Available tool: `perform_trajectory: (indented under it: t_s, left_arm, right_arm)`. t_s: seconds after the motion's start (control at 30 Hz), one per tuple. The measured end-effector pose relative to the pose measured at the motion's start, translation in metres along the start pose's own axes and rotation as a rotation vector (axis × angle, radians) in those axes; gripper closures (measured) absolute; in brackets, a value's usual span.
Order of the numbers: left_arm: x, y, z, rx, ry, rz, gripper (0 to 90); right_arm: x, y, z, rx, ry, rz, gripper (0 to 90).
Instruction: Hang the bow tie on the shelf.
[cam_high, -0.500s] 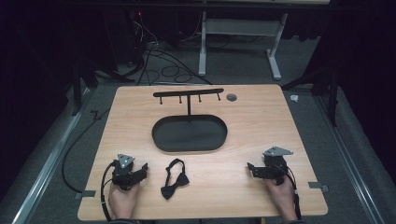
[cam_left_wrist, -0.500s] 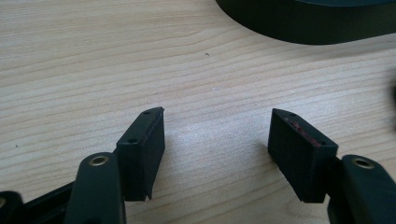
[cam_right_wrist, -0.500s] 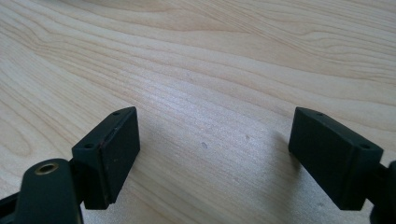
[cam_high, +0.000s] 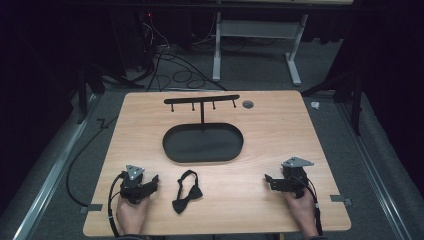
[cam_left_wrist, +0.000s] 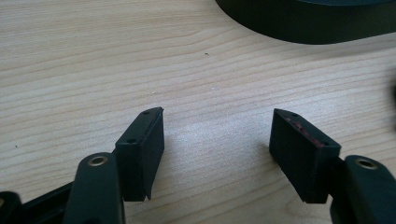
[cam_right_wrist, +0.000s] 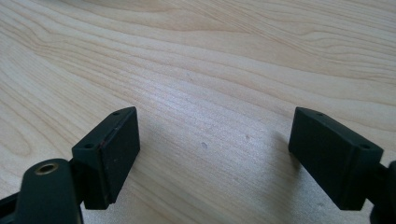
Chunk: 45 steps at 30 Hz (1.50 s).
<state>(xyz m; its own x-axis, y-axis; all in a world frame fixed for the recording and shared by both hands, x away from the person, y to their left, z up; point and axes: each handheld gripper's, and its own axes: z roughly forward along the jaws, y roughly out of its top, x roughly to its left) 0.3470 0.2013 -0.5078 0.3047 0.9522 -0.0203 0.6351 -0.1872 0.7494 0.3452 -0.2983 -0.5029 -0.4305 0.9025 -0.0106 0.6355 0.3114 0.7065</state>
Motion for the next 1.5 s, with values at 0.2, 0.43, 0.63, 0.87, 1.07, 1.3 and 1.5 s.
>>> perform_trajectory:
  t_s: [0.2,0.43,0.63,0.87,1.07,1.3,1.5]
  left_arm:
    - [0.0,0.0,0.0,0.0,-0.001,0.0,35.8]
    - [0.0003,0.0002,-0.0002,0.003,-0.002,0.003,35.9]
    - [0.0001,0.0002,-0.0001,0.001,-0.002,-0.001,36.3]
    - [-0.0014,0.0005,0.0002,0.002,0.01,-0.01,36.3]
    - [-0.0004,0.0008,0.0005,0.003,-0.003,-0.009,33.9]
    - [0.0007,0.0012,0.001,0.001,-0.011,-0.008,32.2]
    - [0.0013,0.0024,-0.0004,-0.006,-0.024,-0.007,32.4]
  right_arm:
    - [0.0,0.0,0.0,0.0,0.0,0.0,17.7]
    - [0.0,0.0,0.0,0.0,0.0,0.0,17.7]
    - [0.0,0.0,0.0,0.0,0.0,0.0,17.7]
    - [-0.0001,0.0001,0.0,0.0,0.0,-0.001,17.7]
    - [-0.0001,0.0001,0.0,0.0,0.0,-0.002,17.7]
    - [-0.0002,0.0,0.0,-0.001,0.001,-0.004,17.7]
    - [-0.0003,0.0,0.0001,-0.001,0.002,-0.004,17.7]
